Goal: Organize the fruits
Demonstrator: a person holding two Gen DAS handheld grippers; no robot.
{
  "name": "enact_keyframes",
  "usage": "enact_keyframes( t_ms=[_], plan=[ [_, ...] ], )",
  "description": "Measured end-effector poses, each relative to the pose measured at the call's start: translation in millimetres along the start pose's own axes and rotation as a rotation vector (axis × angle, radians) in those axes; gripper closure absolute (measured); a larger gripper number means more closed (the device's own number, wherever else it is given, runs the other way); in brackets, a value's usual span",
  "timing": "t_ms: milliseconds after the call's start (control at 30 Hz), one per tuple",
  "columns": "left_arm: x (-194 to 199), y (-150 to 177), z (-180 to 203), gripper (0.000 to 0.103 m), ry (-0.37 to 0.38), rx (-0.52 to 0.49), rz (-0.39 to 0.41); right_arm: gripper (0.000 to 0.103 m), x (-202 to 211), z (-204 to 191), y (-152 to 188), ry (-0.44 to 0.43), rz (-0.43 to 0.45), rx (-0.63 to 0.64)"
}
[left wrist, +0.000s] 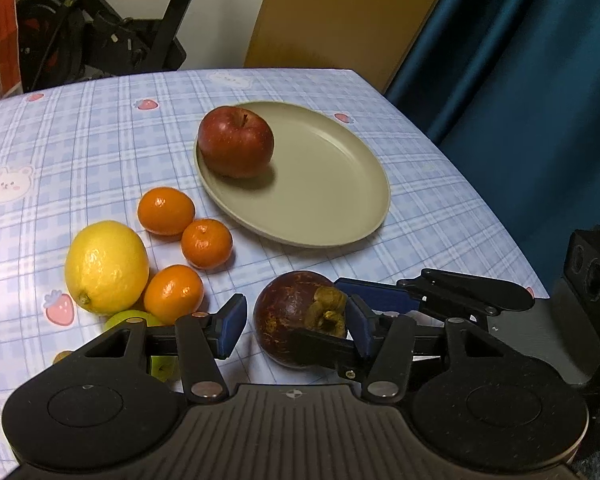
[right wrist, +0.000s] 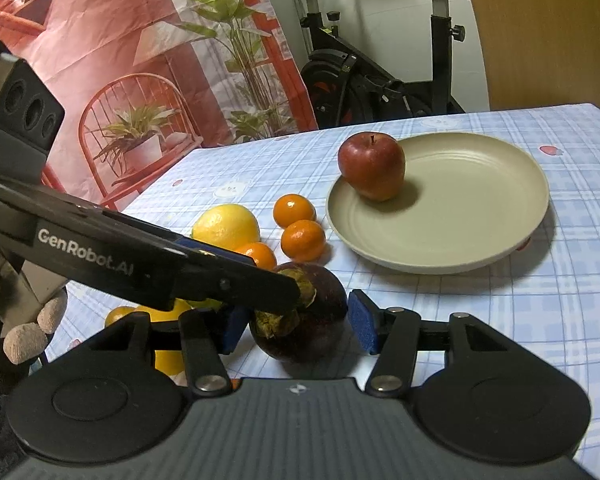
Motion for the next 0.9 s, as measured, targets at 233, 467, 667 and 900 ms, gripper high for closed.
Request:
enact_keyframes(
  t_ms=[233, 467, 667, 900],
  plan=[
    [-8, 3, -6, 0.045, 0.01, 0.079, -0.019, 0.043, -8, -5, 5, 0.038, -0.044, 0.063],
    [-9, -2, -18, 0.045, -0.033, 0.111, -0.01, 0.043, -16, -1, 4, 0.058, -0.037, 0.093],
    [-5, -5, -19, 0.045, -0.032, 0.117, -0.001, 0.043, -16, 6, -5, 0.039, -0.022, 0.067],
    [-14, -10, -9, 0.041, -0.037, 0.064, -0.016, 0.04, -25, 3, -7, 0.039, -0.045, 0.1]
  ],
)
Point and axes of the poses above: each gripper's, at about its wrist camera, not at the fingertips, and x roughly against the way its jaws point, z to its right, y to its underside, the point moved 8 cm from there along -x, roughly the way its jaws point, and after that the axes turned 13 degrees about -y, right-handed, at the moved point
